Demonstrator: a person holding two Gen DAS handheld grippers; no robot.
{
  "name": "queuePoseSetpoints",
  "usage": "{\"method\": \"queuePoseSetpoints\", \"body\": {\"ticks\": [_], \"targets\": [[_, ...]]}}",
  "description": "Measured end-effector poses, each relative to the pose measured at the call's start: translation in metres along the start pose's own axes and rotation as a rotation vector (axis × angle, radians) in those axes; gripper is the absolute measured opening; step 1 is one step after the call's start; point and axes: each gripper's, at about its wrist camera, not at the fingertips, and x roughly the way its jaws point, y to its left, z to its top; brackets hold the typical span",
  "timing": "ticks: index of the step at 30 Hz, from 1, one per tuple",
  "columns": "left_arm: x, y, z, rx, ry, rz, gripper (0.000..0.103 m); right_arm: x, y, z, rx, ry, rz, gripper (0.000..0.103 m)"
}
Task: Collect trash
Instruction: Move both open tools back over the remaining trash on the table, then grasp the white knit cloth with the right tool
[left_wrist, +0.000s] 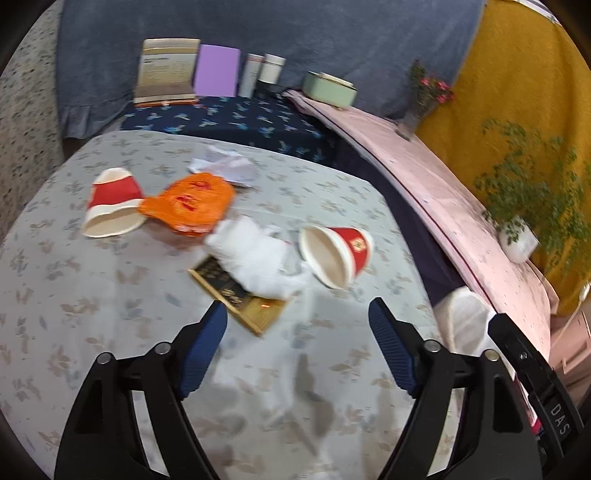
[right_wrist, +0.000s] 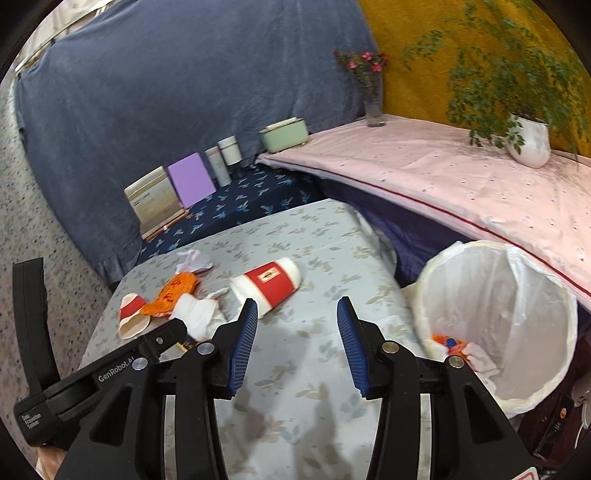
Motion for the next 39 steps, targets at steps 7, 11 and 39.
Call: {"method": "queuePoseSetpoints", "body": {"ticks": [7,11,39], "targets": [[-0.01,0.051,0.004,-0.072,-0.019,0.065,0.081,0.021,0.045,-0.009,-0.07,0.041,0.05,0.05],[-0.009,0.075,0.004,-0.114,-0.014,0.092,0.083,0.037,0.065,-0.014,-0.102,0.073,0.068,0.052],[0.038,0.113,0.016,-0.153,0.05,0.172,0.083,0.171,0.108,-0.036,-0.187,0.274,0.092,0.026]]}}
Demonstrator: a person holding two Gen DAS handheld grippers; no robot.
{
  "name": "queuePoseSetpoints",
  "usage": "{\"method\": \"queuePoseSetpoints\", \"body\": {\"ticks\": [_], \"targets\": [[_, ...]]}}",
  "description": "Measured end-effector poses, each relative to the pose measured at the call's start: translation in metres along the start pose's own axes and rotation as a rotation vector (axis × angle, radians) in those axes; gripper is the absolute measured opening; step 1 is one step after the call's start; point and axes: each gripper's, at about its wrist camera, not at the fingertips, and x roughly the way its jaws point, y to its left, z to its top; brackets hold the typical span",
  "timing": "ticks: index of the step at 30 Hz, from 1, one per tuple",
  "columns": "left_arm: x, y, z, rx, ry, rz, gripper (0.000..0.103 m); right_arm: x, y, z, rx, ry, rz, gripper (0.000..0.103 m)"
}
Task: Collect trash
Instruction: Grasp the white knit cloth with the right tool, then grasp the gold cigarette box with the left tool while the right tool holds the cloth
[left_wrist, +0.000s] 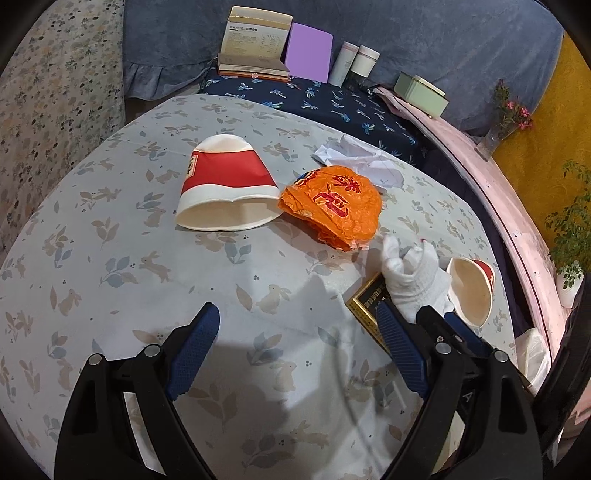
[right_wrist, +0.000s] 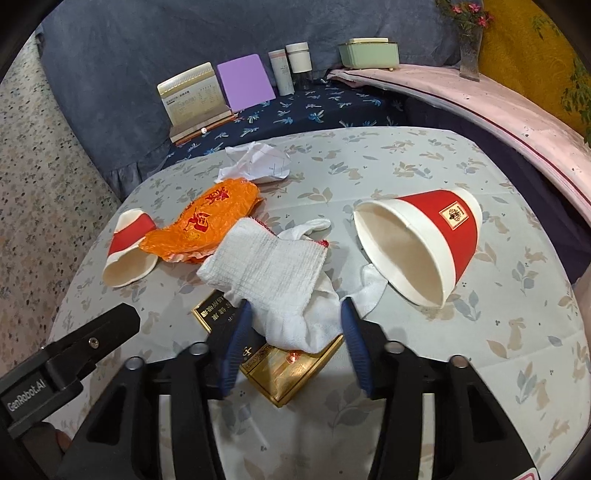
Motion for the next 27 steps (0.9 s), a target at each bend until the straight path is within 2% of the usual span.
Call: {"method": "queuePoseSetpoints", "body": {"ticks": [2,3,11,16,22,27], "targets": [[0.002,-0.002,0.0,0.0,0.006,-0.001,0.083,-0.001,-0.002,-0.001,-0.005,-0.002,0.005,0.012],[0.003,-0.003,-0.001,0.001,0.008,-0.002,0.083,-0.003,-0.004,-0.002,-0.001,-0.006,0.014,0.008],[0.001,-0.029,-0.009,0.04,0.012,-0.025,0.083,-0.056,-0.024,0.006,0.056,-0.137,0.052,0.007],[0.004,-0.057,-0.017,0.088,0.012,-0.028,0.09,-0.092,-0.041,0.016,0.085,-0.219,0.033,0.007],[0.026,-0.086,-0.021,0.108,0.047,-0.008,0.093,-0.111,-0.068,0.015,0.126,-0.251,-0.002,0.007],[0.048,-0.101,-0.024,0.119,0.071,0.061,0.092,-0.112,-0.09,0.01,0.168,-0.248,-0.026,0.007]]}}
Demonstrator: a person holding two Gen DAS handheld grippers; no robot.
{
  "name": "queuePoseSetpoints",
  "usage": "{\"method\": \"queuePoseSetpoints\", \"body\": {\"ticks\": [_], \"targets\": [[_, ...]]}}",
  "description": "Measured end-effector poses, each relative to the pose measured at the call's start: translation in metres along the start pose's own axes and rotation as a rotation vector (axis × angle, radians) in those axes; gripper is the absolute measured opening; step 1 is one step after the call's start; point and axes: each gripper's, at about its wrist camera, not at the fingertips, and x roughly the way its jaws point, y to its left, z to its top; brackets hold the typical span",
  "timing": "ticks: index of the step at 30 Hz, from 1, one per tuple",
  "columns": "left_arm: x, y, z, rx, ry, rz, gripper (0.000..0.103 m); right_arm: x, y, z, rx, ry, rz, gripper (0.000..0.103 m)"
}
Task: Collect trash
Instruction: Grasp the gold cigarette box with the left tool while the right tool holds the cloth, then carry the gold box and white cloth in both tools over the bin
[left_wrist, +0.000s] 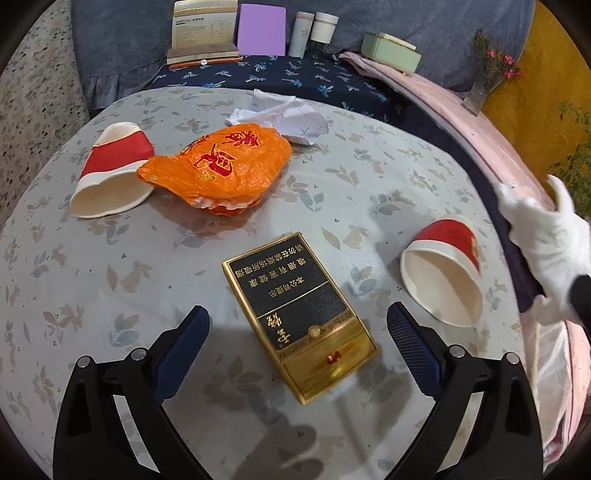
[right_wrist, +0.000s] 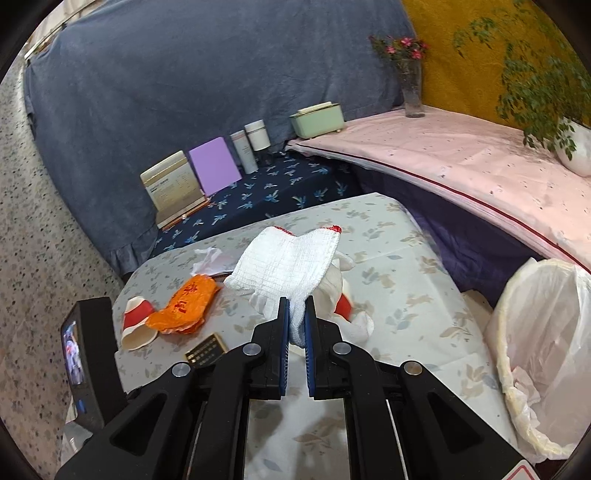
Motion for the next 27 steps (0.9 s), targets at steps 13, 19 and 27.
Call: {"method": "queuePoseSetpoints", "body": {"ticks": [13,19,27], "targets": [[0.006,-0.011,-0.001,0.05,-0.004,0.034,0.06,0.002,-0.025,-0.008,0.037,0.017,-0.031,0.007],[-0.014,-0.022,-0.008,0.083,-0.028,0.006,0.059,-0.01,-0.025,-0.01,0.037,0.003,-0.03,0.007],[-0.05,-0.048,-0.02,0.138,-0.057,-0.065,0.058,-0.036,-0.034,-0.011,0.055,-0.031,-0.041,0.007]]}}
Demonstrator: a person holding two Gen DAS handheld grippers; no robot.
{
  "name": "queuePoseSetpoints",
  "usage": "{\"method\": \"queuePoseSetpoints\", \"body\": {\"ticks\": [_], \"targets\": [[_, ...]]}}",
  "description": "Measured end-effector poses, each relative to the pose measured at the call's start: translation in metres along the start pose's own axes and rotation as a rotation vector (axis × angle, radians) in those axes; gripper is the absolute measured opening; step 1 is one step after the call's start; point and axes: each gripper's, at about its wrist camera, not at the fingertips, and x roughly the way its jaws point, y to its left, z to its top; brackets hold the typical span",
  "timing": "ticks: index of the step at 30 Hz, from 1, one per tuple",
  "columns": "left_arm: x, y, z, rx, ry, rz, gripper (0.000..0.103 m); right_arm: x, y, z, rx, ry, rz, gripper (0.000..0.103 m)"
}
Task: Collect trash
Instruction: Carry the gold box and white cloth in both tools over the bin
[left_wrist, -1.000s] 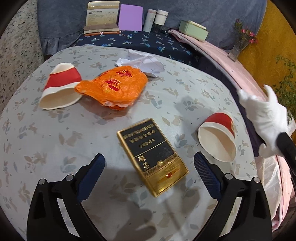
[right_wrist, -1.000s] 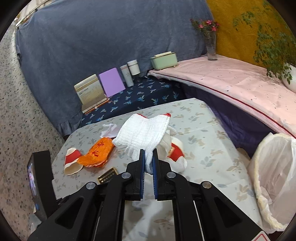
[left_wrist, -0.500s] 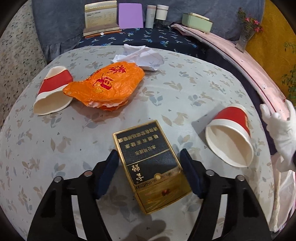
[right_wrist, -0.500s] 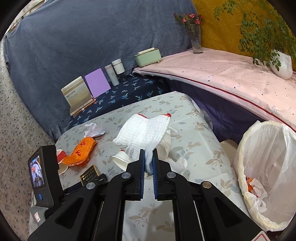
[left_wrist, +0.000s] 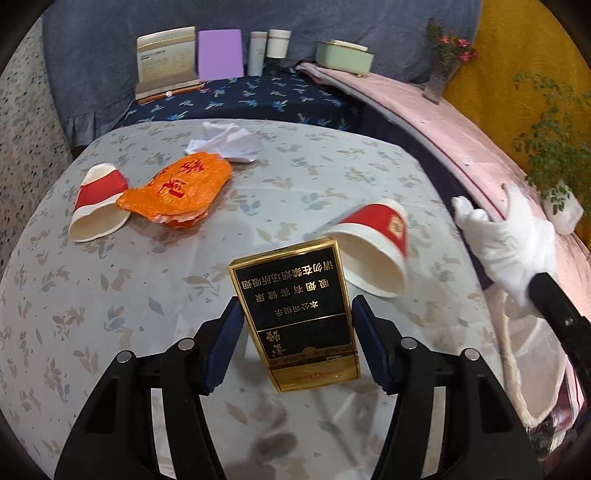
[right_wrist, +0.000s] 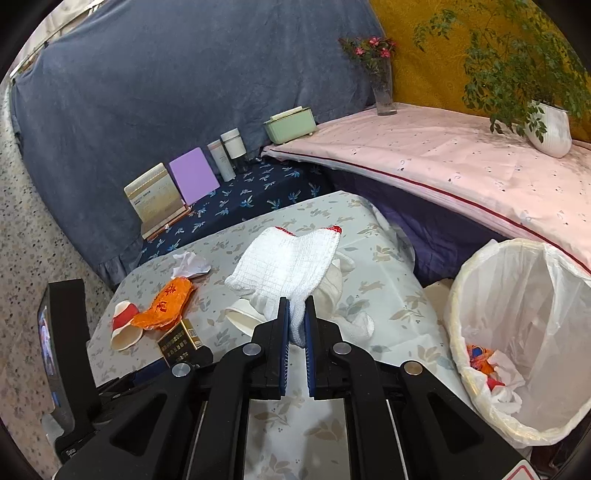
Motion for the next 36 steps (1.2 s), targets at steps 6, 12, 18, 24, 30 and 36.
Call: {"method": "queuePoseSetpoints", "body": {"ticks": [6,12,18,24,30,36], "targets": [[-0.019,-0.029,-0.007,0.054,-0.021,-0.045,0.057,-0.023,-0.015,0.002,0.016,-0.037,-0.015,0.007],[-0.033,-0.059,-0.015,0.109,-0.032,-0.091,0.057,-0.044,-0.035,0.003,0.047,-0.07,-0.041,0.007],[-0.042,-0.093,-0.022,0.169,-0.034,-0.141,0.057,-0.065,-0.062,0.003,0.081,-0.104,-0.076,0.007],[-0.045,-0.128,-0.033,0.231,-0.017,-0.195,0.057,-0.086,-0.095,0.002,0.125,-0.132,-0.124,0.007],[-0.047,-0.168,-0.047,0.305,0.006,-0.26,0.057,-0.101,-0.129,-0.003,0.175,-0.147,-0.177,0.007],[-0.042,-0.203,-0.057,0.378,0.03,-0.327,0.057,-0.117,-0.159,-0.008,0.219,-0.163,-0.226,0.007]]}}
